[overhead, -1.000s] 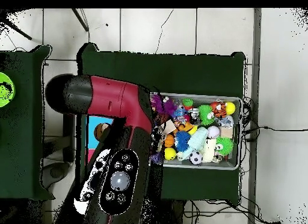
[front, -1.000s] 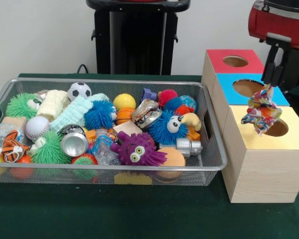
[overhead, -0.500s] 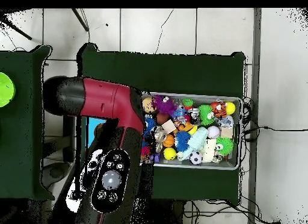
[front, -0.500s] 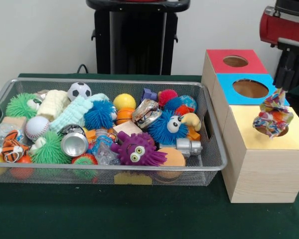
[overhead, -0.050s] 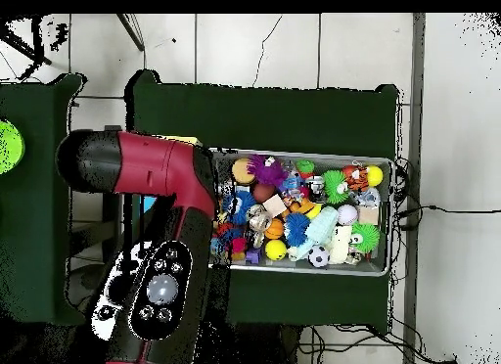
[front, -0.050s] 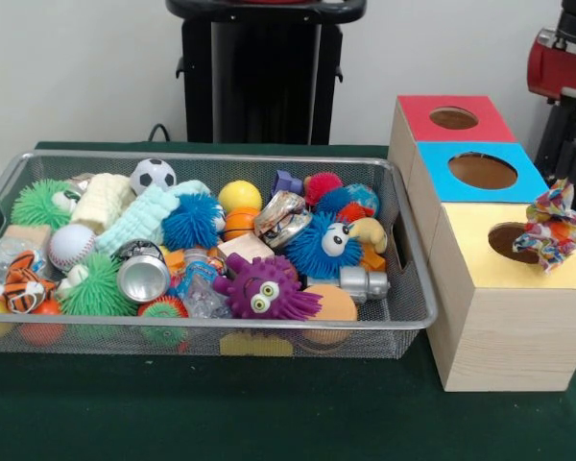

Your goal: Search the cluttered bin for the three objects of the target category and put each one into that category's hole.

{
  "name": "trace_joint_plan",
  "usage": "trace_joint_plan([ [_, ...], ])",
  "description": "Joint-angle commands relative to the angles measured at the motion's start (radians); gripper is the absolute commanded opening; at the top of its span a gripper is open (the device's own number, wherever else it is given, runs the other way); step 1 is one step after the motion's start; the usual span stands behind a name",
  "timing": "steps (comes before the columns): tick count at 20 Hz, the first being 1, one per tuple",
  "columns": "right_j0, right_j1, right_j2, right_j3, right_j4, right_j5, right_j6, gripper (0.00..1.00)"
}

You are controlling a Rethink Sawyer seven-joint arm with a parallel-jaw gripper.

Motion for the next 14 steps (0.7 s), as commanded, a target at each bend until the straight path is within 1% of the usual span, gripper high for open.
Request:
trace_joint_plan([
  [1,-0.02,0.033,0.034,0.088,0.027,-0.049,0.263,0.0],
  [3,-0.029,0.009,0.039,0.114,0.022,-0.043,0.239,0.0],
  [8,-0.052,-0.031,0.043,0.145,0.008,-0.014,0.182,0.0],
  [14,-0.059,-0.038,0.053,0.159,0.01,-0.028,0.174,0.0],
])
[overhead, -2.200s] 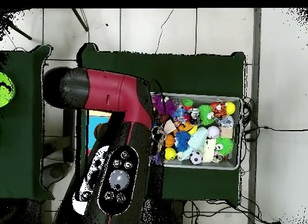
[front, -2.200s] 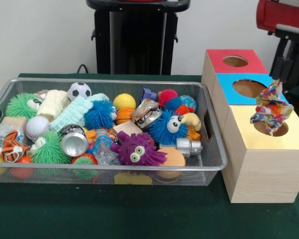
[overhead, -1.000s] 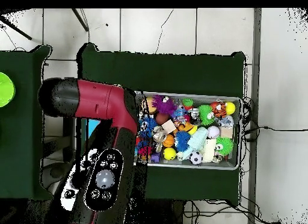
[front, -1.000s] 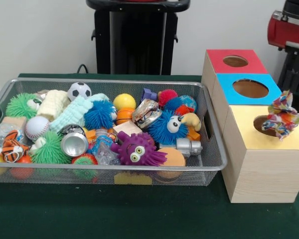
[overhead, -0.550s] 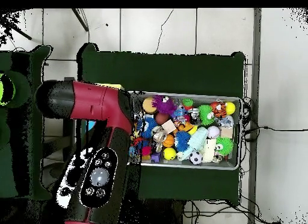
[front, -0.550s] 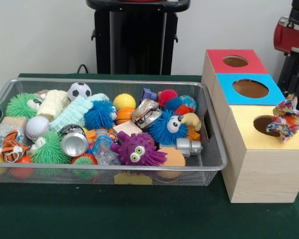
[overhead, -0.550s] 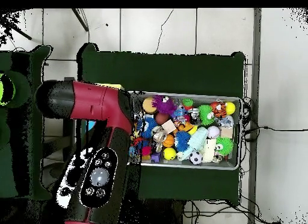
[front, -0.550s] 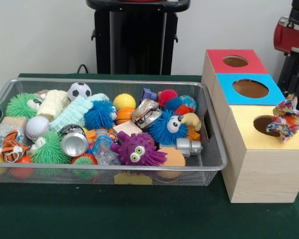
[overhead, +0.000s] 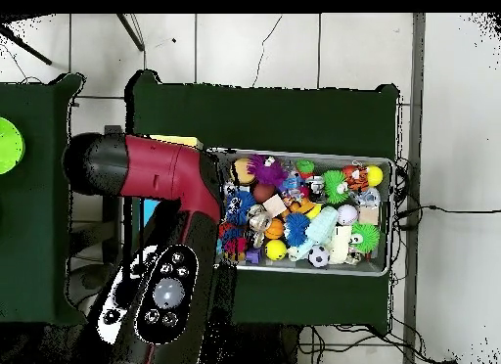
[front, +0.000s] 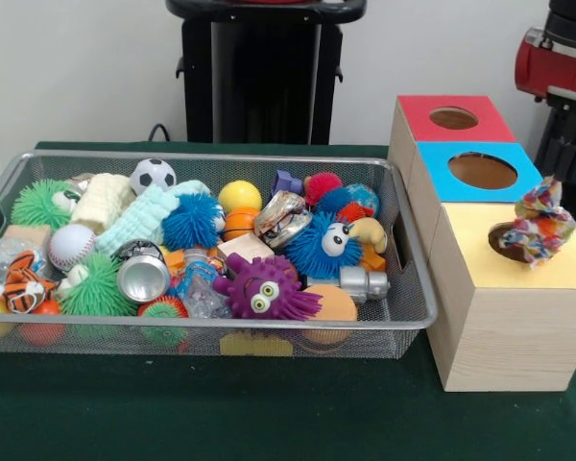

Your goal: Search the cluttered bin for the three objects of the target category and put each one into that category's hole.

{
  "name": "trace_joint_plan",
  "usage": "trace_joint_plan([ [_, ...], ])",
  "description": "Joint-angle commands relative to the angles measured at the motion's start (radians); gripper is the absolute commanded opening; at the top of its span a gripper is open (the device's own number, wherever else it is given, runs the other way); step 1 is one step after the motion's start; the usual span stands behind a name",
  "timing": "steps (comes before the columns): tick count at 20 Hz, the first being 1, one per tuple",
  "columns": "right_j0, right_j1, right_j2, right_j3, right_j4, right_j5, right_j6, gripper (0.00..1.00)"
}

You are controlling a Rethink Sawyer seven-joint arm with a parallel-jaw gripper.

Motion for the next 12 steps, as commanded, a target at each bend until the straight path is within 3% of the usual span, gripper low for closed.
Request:
trace_joint_plan([
  [1,-0.049,-0.024,0.054,0.128,0.009,-0.026,0.169,0.0],
  [12,-0.04,-0.021,0.057,0.135,0.009,-0.037,0.193,0.0],
])
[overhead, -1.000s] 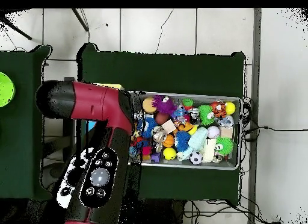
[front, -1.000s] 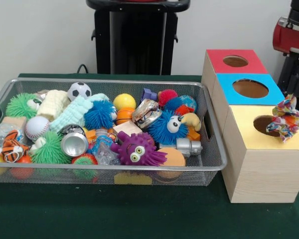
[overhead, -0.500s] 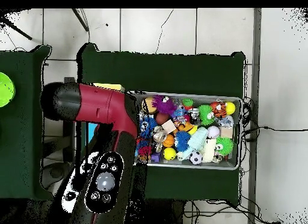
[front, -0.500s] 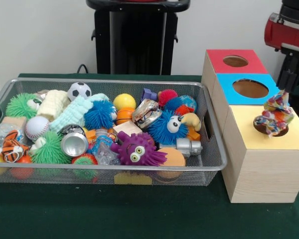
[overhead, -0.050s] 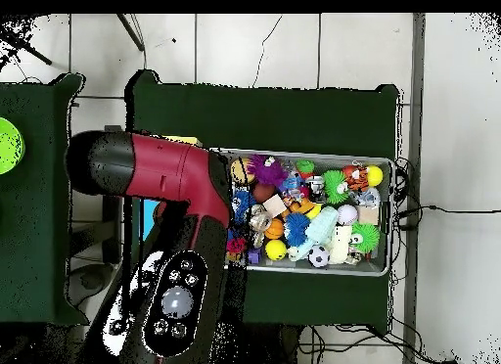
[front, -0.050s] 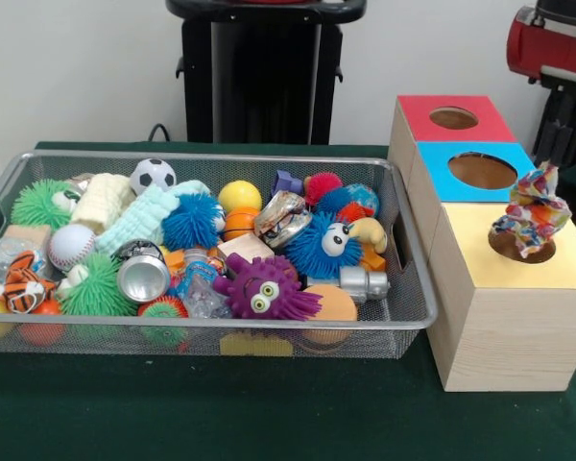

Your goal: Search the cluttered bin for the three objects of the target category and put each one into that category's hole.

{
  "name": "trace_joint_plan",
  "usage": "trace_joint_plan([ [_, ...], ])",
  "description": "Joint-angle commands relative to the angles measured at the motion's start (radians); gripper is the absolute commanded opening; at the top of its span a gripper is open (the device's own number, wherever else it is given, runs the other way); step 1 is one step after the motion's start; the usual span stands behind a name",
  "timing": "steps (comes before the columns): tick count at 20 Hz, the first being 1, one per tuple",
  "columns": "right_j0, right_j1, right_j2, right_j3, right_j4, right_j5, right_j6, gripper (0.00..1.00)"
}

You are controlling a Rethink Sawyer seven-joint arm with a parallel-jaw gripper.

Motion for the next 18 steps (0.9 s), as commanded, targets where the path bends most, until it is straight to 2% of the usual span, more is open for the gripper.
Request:
trace_joint_plan([
  [1,-0.023,0.017,0.057,0.122,0.009,-0.04,0.196,0.0],
  [5,-0.018,0.037,0.058,0.108,0.014,-0.056,0.214,0.0],
  [13,-0.022,0.037,0.066,0.139,0.008,-0.079,0.196,0.0],
  [18,-0.017,0.037,0.05,0.145,-0.004,-0.046,0.196,0.0],
])
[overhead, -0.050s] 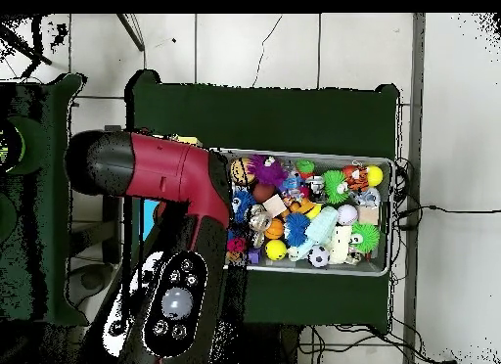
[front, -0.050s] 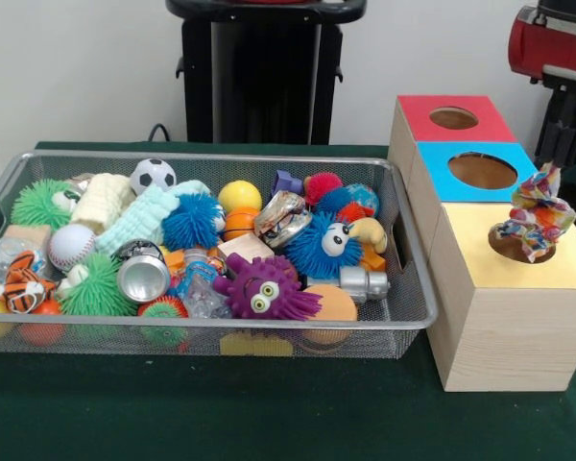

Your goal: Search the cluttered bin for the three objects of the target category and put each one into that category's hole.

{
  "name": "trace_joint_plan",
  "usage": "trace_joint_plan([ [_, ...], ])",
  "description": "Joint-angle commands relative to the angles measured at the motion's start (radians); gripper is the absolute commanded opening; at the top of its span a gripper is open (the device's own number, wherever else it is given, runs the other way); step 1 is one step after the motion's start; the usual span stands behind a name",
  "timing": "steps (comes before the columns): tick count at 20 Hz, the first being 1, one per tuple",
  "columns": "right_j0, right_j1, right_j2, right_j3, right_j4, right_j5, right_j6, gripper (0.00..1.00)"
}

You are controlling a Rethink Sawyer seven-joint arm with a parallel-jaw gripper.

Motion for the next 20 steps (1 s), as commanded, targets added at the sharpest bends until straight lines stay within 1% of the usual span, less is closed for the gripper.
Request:
trace_joint_plan([
  [1,-0.016,0.034,0.047,0.149,-0.007,-0.017,0.195,0.0],
  [4,-0.012,0.03,0.041,0.159,-0.01,-0.013,0.199,0.0],
  [6,-0.005,0.04,0.039,0.17,-0.004,-0.038,0.219,0.0],
  [14,0.006,0.035,0.041,0.204,0.005,-0.063,0.232,0.0],
  [20,0.011,0.017,0.042,0.236,0.013,-0.07,0.228,0.0],
])
